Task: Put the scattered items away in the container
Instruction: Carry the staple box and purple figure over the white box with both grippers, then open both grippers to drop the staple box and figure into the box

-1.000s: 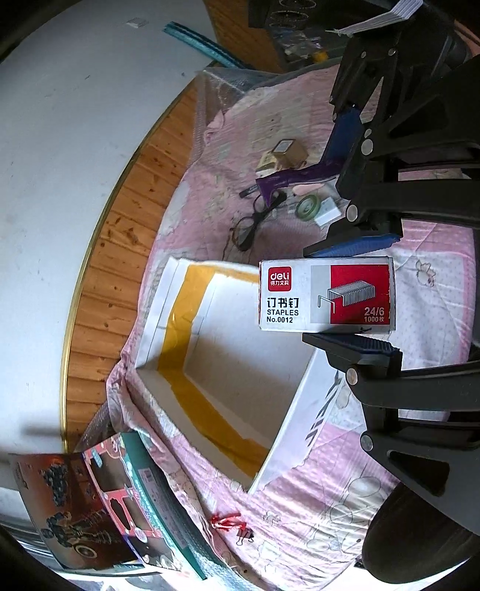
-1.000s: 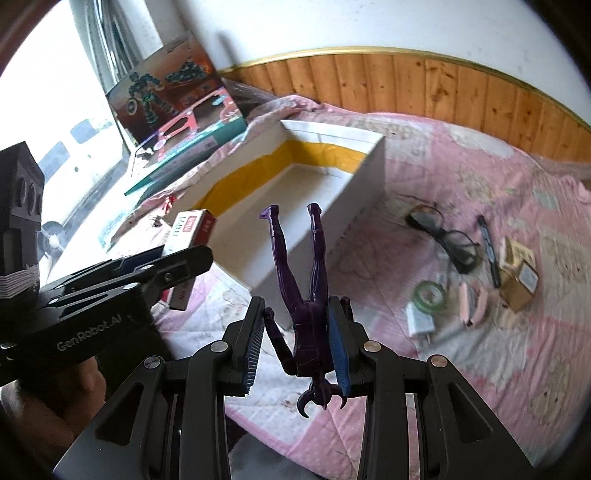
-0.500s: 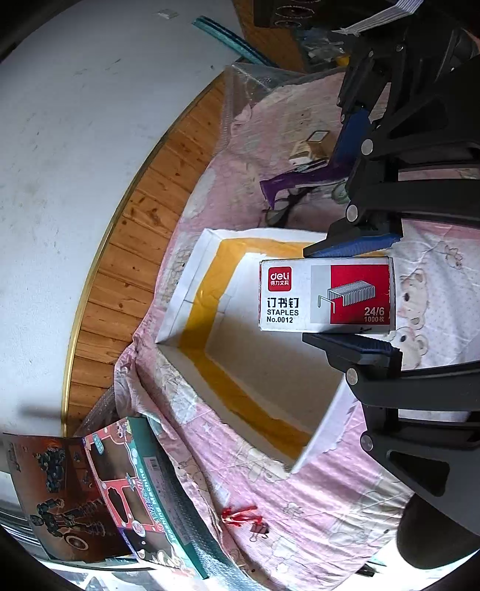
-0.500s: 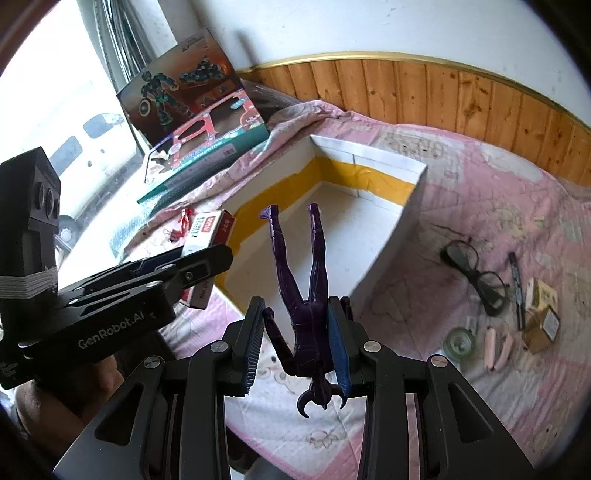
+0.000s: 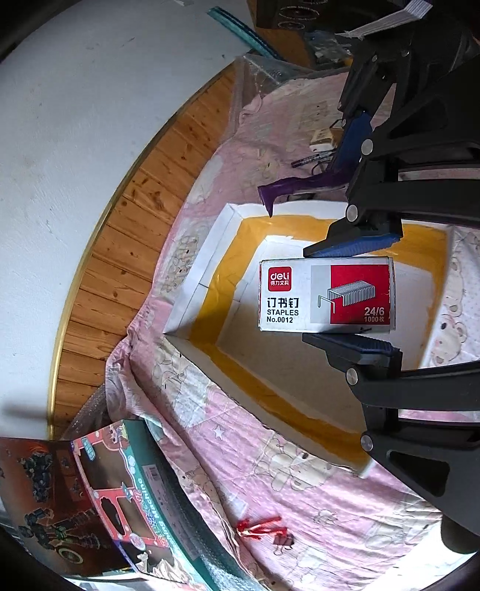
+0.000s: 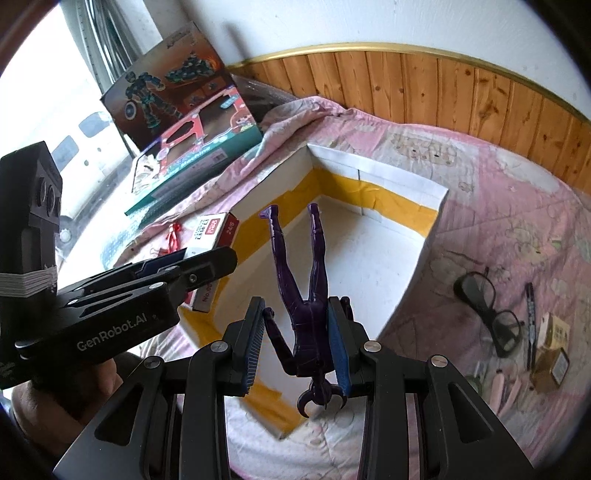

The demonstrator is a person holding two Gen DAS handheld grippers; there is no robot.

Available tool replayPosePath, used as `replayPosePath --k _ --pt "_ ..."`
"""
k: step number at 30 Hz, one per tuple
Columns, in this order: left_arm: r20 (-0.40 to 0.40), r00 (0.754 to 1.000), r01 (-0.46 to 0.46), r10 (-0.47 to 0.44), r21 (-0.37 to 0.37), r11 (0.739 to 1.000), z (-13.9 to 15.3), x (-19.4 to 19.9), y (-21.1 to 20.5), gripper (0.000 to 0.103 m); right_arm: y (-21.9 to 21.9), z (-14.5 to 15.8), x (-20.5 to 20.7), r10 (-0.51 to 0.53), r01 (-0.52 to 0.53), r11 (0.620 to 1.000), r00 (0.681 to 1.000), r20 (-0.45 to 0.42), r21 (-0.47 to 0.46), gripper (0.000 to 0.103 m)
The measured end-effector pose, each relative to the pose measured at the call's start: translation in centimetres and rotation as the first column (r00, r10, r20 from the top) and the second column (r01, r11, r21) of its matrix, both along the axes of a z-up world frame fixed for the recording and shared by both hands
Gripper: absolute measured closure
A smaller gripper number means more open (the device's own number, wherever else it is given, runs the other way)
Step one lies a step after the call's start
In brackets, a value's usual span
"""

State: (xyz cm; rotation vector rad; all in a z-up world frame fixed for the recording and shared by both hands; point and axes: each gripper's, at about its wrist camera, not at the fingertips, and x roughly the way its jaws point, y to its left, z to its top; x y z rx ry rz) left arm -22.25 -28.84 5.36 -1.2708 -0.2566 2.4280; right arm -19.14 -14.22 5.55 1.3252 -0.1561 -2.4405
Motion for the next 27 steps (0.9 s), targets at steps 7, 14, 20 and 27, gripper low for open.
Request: replayPosePath --k 7,14,20,27 --pt "0.039 0.999 -0.001 0.003 -0.043 0.999 -1.3 -3.4 0.8 0.064 -0.2 -1.3 -3.8 0.009 -0.009 1.0 1.0 0.021 0.019 0.068" --pt "0.086 0.996 0.012 -0.004 -0.095 0.995 -2.7 -6.6 2.1 0.064 0.1 -3.1 -7.0 0.007 -0.01 0.999 0.998 0.061 0.047 0.068" --pt "0.136 0.991 0.004 0.012 -0.119 0.993 -4.0 -9.2 2.8 0.064 0.4 -4.3 -9.5 0.009 -0.015 0.998 0.995 0.095 0.061 0.067" --pt "0.182 0.983 0.016 0.012 -0.151 0.988 -5.9 -12.0 3.8 0.064 0.5 -5.7 -12.0 0.012 -0.023 0.996 0.992 0.125 0.09 0.067"
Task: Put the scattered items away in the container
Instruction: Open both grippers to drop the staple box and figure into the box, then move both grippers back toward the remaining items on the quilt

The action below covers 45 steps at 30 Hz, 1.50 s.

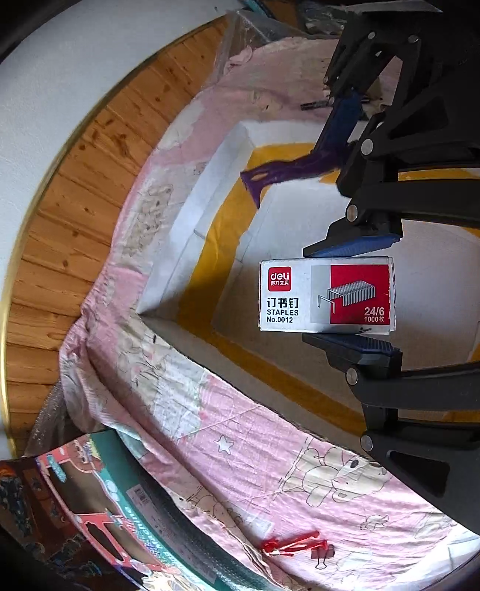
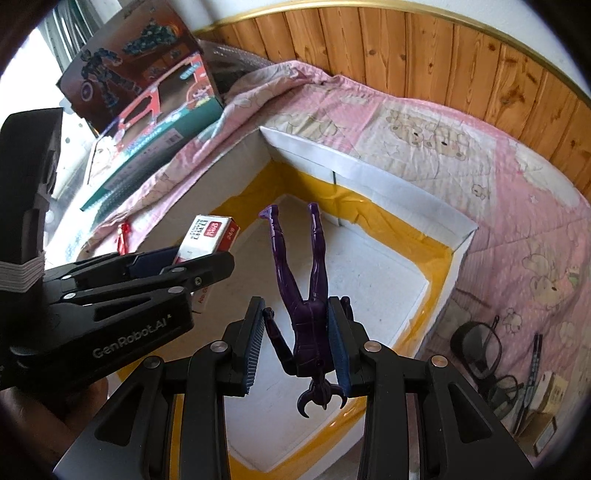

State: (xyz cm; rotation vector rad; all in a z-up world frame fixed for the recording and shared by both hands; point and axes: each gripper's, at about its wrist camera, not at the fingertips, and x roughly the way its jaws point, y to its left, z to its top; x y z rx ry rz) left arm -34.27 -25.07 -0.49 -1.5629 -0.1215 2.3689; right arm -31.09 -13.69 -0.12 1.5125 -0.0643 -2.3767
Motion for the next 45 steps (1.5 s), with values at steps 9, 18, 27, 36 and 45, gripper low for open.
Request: replayPosePath --k 9,18,27,36,45 --pt "0.073 0.997 -0.033 0.033 -0.003 0.999 -2.8 -2.8 -0.3 0.058 1.0 -0.8 -1.7 -0.034 0.034 0.999 0.999 0.002 -0.01 0.061" --pt "0.059 0.998 -0.024 0.026 -0.032 0.999 -2.2 -1.9 -0.1 0.052 1.7 -0.5 -0.1 -0.032 0.033 0.998 0.999 0.007 -0.051 0.06" --pt "-0.012 1.0 0.005 -0.006 -0.071 0.997 0.7 2.2 0.2 0.052 1.0 0.9 3.8 0.015 -0.015 0.997 1.0 -0.012 -0.074 0.06" --pt "-0.082 0.996 0.037 -0.044 -0.077 0.996 3.9 7.4 0.6 0.052 1.4 2.5 8.4 0.039 -0.043 0.996 0.998 -0.053 -0.075 0.06" --pt "-0.141 0.988 0.052 -0.064 -0.088 0.995 6.3 11.5 1.0 0.052 2.3 3.8 12.3 0.043 -0.052 0.994 0.996 -0.083 -0.1 0.06"
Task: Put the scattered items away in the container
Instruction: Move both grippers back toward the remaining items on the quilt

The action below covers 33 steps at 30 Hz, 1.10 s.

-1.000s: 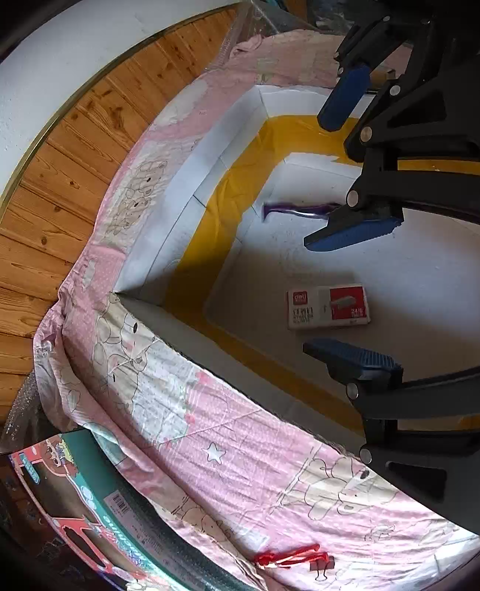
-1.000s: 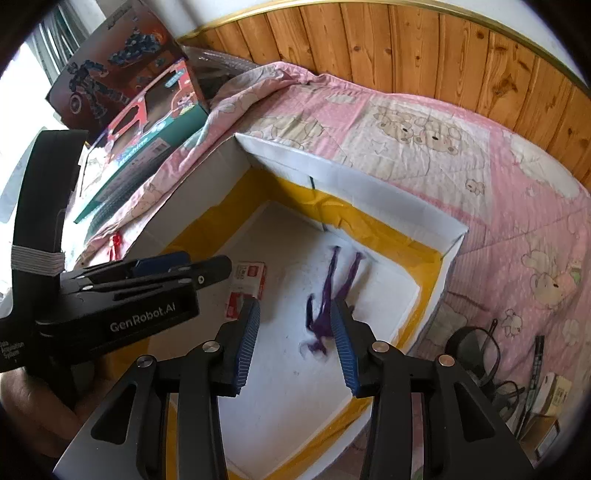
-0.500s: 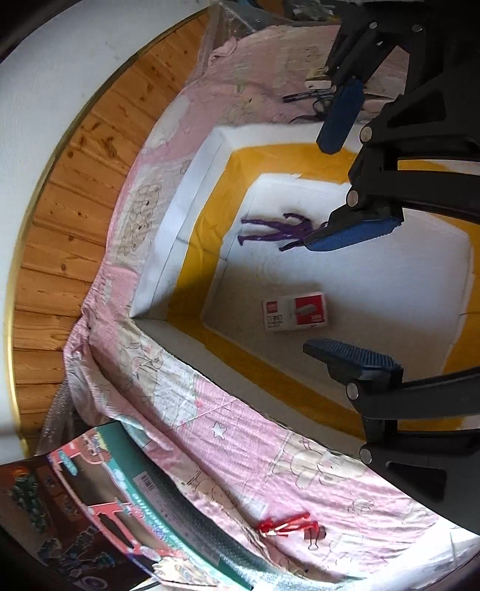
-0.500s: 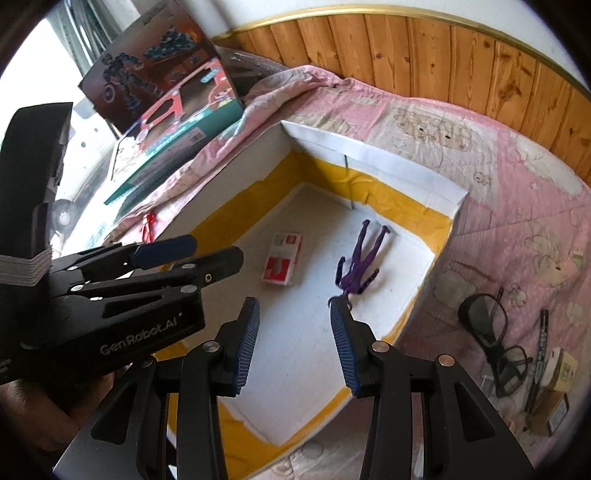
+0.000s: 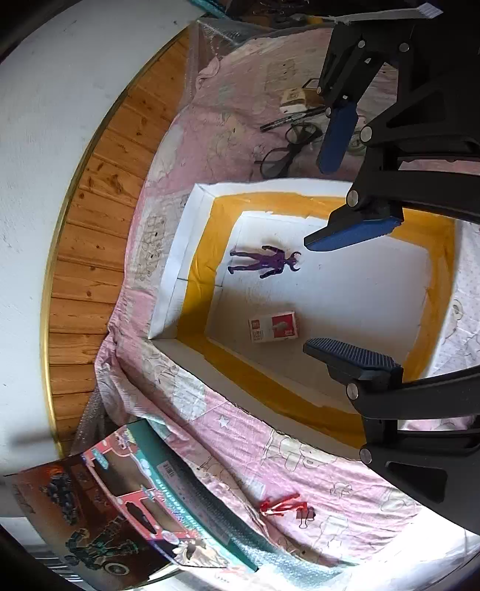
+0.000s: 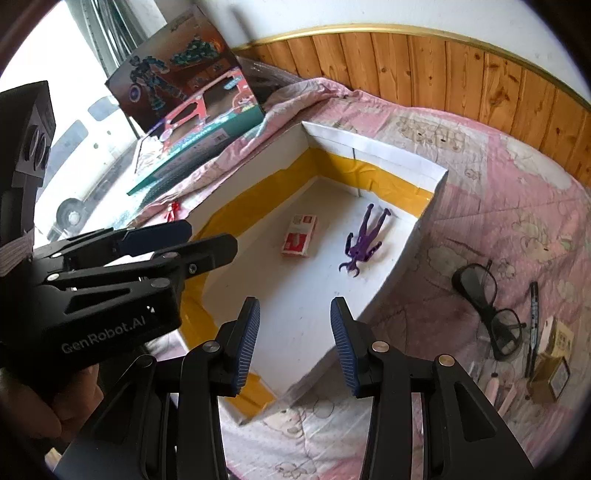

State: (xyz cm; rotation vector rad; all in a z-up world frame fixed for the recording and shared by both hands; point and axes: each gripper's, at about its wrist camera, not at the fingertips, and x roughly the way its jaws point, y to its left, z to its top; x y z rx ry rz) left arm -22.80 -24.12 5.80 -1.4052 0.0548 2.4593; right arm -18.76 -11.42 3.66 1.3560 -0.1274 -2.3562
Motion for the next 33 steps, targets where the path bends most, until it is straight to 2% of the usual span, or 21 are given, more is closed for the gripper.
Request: replayPosePath --k 10,19,27,33 --pt "-0.024 1.0 0.021 -0.021 -0.002 1.0 1.6 3.8 0.8 0.052 2.3 0.7 4.0 -0.017 0.016 0.999 1.0 -0.022 -0.046 0.06" --pt "-0.001 0.999 0.048 -0.048 -0.004 0.999 1.0 7.7 2.5 0.052 5.5 -0.6 7.7 -0.044 0.042 0.995 0.999 -0.014 -0.095 0.06" --pt "0.037 0.99 0.134 -0.134 0.005 0.991 -0.6 11.2 6.5 0.052 10.5 -3.3 10.3 -0.138 0.141 0.978 0.99 0.03 -0.151 0.06" --pt "0.068 0.976 0.206 -0.205 0.003 0.979 -2.2 12.7 10.6 0.052 15.7 -5.9 11.7 -0.25 0.262 0.947 0.964 0.086 -0.188 0.06"
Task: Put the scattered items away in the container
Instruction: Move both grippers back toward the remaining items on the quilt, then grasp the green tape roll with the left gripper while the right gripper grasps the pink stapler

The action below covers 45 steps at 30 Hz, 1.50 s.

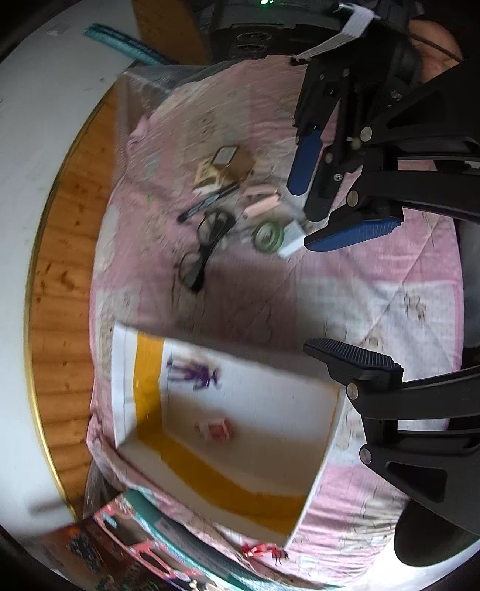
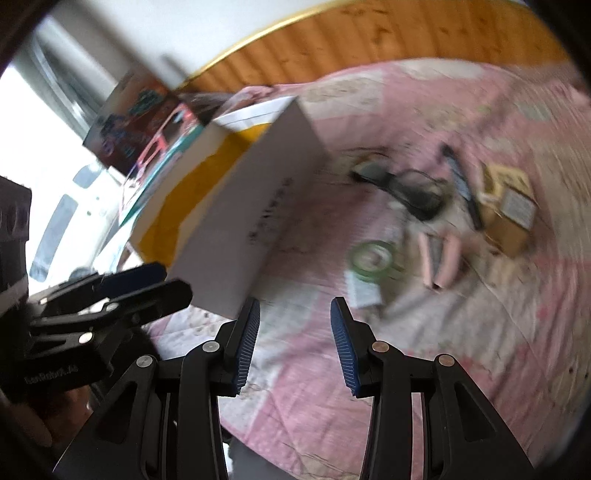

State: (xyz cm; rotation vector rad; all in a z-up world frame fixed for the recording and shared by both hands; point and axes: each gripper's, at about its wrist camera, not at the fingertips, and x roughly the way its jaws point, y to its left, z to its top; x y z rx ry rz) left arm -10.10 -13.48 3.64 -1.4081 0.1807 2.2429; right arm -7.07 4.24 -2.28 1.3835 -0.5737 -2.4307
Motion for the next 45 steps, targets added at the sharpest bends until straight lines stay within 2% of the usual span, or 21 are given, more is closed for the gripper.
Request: replayPosePath --k 4,7,17,24,28,32,34,35,36,39,42,45 --pt "0.023 0.999 0.027 -0.027 -0.014 1.0 -1.6 0.1 2.7 0.052 2.9 -1.3 0.4 -0.067 0.067 0.998 0.997 0.024 -0.003 0.06" --pt "0.046 0.998 0.042 -0.041 -0.026 0.999 -3.1 -0.3 4.7 0.052 4.4 -2.4 0.3 -0.107 0.106 0.994 0.993 0.04 0.03 0.06" --pt "0.111 0.993 0.06 -0.051 -0.079 0.995 -8.8 -4.0 10.2 0.052 6.2 -5.5 -2.1 -0.151 0.139 0.981 0.986 0.076 0.136 0.06" --pt "0.135 0.99 0.062 -0.049 -0.095 0.994 -12.0 -6.9 12.1 0.051 7.3 -8.1 -5.0 -0.167 0.154 0.982 0.979 0.115 0.108 0.06" --pt "0.152 0.988 0.042 -0.029 -0.087 0.995 -13.5 -8.2 11.8 0.045 7.5 -9.9 -6.0 -0.168 0.154 0.982 0.977 0.133 0.105 0.061" --pt "0.196 0.981 0.004 -0.003 -0.005 1.0 -14.2 -9.3 10.6 0.037 7.9 -10.0 -6.6 -0.181 0.169 0.981 0.975 0.132 0.091 0.063" --pt "0.195 0.981 0.015 -0.019 0.019 1.0 -14.2 -9.4 10.5 0.04 7.9 -9.9 -6.6 -0.181 0.169 0.981 0.974 0.136 0.094 0.064" --pt "0.189 0.981 0.029 -0.033 0.026 0.999 -14.1 -9.3 10.6 0.046 7.9 -9.9 -6.6 -0.183 0.171 0.981 0.973 0.141 0.094 0.064" --pt "0.182 0.982 0.043 -0.05 0.04 0.998 -13.9 -9.1 10.7 0.058 8.0 -9.8 -6.5 -0.186 0.174 0.98 0.972 0.147 0.093 0.064" --pt "0.166 0.982 0.076 -0.085 0.06 0.995 -13.4 -8.2 11.7 0.077 8.3 -9.6 -6.3 -0.199 0.188 0.979 0.967 0.159 0.081 0.064" --pt "0.152 0.983 0.096 -0.104 0.062 0.993 -13.2 -7.5 12.3 0.085 8.8 -9.5 -6.2 -0.217 0.208 0.976 0.962 0.168 0.07 0.064" --pt "0.134 0.987 0.077 -0.085 0.068 0.995 -12.6 -7.6 12.1 0.086 9.0 -9.4 -6.2 -0.227 0.219 0.974 0.958 0.174 0.062 0.064"
